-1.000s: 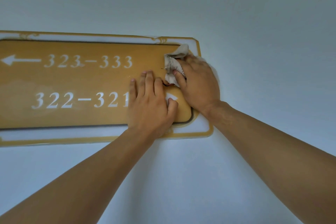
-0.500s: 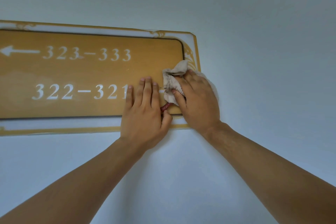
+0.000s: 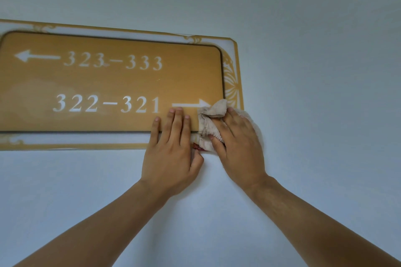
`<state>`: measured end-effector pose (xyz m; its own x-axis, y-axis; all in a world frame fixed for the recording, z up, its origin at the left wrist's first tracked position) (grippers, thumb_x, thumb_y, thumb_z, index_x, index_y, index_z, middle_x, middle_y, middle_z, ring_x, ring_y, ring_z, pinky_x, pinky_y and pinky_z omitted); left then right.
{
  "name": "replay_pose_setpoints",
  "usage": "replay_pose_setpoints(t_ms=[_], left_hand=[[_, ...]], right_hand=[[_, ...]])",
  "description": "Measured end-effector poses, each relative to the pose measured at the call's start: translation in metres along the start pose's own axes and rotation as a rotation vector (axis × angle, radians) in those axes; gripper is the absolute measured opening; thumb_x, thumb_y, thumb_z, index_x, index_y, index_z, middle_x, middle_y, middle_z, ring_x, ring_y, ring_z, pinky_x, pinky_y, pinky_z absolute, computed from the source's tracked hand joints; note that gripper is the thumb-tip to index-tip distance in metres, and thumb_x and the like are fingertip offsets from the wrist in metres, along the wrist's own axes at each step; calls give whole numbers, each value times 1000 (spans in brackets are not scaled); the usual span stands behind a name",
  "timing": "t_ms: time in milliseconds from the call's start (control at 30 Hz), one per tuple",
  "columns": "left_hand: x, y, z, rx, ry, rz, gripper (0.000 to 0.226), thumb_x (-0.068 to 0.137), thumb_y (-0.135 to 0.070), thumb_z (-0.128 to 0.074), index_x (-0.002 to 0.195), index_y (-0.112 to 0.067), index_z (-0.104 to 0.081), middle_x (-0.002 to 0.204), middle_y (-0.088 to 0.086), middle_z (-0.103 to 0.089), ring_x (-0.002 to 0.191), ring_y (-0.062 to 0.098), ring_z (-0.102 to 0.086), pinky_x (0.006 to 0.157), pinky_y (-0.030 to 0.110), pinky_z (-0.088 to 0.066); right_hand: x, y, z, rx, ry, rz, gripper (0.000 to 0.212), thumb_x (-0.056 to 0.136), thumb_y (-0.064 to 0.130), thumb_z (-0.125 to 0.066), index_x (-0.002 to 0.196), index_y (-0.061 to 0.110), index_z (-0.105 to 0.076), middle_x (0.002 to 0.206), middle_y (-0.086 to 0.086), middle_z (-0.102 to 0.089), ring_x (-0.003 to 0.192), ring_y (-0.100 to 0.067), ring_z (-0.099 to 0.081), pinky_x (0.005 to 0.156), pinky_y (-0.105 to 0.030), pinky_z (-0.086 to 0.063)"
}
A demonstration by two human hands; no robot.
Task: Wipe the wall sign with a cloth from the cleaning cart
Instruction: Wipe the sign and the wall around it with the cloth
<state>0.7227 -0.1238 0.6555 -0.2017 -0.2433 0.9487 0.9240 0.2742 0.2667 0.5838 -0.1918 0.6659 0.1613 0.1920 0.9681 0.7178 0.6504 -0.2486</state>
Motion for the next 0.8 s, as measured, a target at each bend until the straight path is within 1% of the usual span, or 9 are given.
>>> replay_pose_setpoints(t_ms=[100,267,400,533,600,667,700,733,800], left_hand=[[-7,0,1,11,30,-6,78,94,-47,-28,156,-1,-23,167,19,-12,156,29,-2,125,55,-10],[-14,-2,7,6,72,-3,79,92,-48,-28,155,-2,-28,166,19,-16,156,30,-7,124,56,-14],[-19,-3,11,-6,108,16,79,91,-49,-29,155,-3,-30,166,19,-17,156,30,-9,124,56,-14],[-24,-5,21,-27,107,32,74,85,-42,-36,146,-3,-43,160,21,-32,152,34,-26,121,57,-25],[-28,-5,24,-28,114,32,70,82,-40,-38,140,-3,-49,155,22,-40,147,36,-34,117,58,-31],[-32,-5,27,-23,107,23,64,81,-37,-38,132,-3,-55,148,23,-48,141,39,-42,113,59,-36],[-34,-5,27,-20,92,18,60,79,-34,-39,127,-3,-57,142,22,-52,135,40,-47,110,58,-39],[-36,-4,29,-15,63,11,55,77,-28,-40,122,-3,-60,132,21,-56,125,40,-53,105,56,-43],[-39,0,34,-2,-26,6,44,72,-14,-46,111,-3,-63,110,17,-60,99,38,-58,89,49,-49]], right_hand=[[-13,4,2,-4,27,17,50,101,34,-42,149,18,-44,156,-6,-41,148,-21,-30,120,-43,-27],[-26,9,7,0,40,69,49,99,29,-41,145,16,-50,153,-7,-45,146,-23,-35,117,-46,-32],[-35,14,8,-41,84,107,50,100,33,-36,144,15,-52,152,-7,-46,146,-24,-34,116,-48,-34],[-52,17,7,-90,115,173,51,97,33,-41,145,18,-50,154,-5,-44,148,-20,-31,120,-42,-26],[-62,19,6,-137,132,229,51,97,37,-40,144,19,-51,154,-4,-44,148,-21,-31,119,-41,-25],[-67,20,8,-151,130,267,51,98,39,-39,144,19,-52,154,-5,-44,147,-22,-33,117,-42,-29],[-67,21,10,-141,119,281,50,99,39,-38,142,18,-53,153,-6,-46,146,-23,-35,116,-43,-31],[-67,21,13,-127,103,295,48,101,38,-38,140,16,-56,151,-7,-48,144,-24,-38,114,-43,-35],[-63,23,19,-103,35,325,44,104,35,-38,135,12,-60,143,-11,-56,136,-28,-49,109,-44,-43]])
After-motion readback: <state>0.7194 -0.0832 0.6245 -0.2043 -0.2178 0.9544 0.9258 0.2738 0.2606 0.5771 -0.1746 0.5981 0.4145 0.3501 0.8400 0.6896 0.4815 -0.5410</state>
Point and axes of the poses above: each hand's wrist, its own x-axis towards the middle knuckle, its own z-axis out of the back of the hand, y = z × x, the point moved 6 cm from there along x, towards the middle knuckle
